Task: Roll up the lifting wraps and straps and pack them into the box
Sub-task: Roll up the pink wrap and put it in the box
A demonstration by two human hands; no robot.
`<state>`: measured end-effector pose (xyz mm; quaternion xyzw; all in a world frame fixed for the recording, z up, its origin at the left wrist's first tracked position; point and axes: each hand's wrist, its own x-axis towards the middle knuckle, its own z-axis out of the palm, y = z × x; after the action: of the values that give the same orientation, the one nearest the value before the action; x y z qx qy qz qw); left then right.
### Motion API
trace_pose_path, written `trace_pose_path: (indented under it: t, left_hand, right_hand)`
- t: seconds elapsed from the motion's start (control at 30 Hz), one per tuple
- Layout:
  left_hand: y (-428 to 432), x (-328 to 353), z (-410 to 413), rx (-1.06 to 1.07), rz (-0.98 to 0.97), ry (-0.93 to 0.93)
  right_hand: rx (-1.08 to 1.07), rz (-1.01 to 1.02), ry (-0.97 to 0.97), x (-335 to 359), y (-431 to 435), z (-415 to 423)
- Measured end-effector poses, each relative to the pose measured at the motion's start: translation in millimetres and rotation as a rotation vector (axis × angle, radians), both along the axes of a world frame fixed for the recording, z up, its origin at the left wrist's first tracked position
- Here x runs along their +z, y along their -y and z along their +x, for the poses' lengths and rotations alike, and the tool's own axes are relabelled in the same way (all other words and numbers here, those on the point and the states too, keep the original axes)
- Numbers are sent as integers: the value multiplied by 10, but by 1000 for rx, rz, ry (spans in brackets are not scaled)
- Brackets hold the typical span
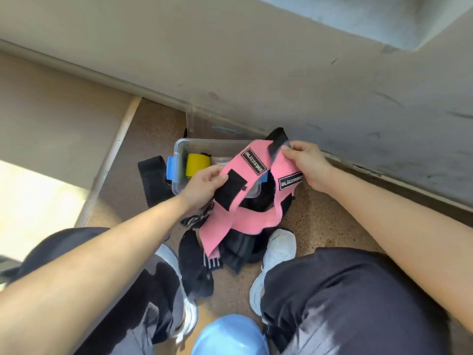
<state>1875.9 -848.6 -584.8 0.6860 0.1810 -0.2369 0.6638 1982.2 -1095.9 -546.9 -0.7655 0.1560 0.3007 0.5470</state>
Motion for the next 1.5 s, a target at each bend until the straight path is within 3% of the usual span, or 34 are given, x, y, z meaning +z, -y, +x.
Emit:
trace_pose_path:
  t: [0.33, 0.63, 0.83, 1.0, 1.2, 1.4, 1.5]
  left_hand:
    - [43, 1715, -74, -166, 34, 9]
    - [191, 3300, -14, -369, 62, 48]
    - [297, 4144, 97, -431, -13, 104]
    - [379, 4559, 66, -321, 18, 82]
    - [398, 4930, 67, -277, 103, 89]
    - [347, 5049, -346, 289, 292, -35]
    - [473, 5260, -636, 326, 191, -257]
  right_hand:
    - [319, 155, -79, 1813, 204, -280]
    - [617, 38, 178, 3394, 247, -441]
    - [585, 200, -54, 4021, 145, -379]
    - [624, 206, -173, 4404, 237, -310]
    - [504, 312, -201, 4726, 341, -425]
    - [289, 313, -156, 5037, 337, -675]
    - [265, 314, -155, 5144, 323, -807]
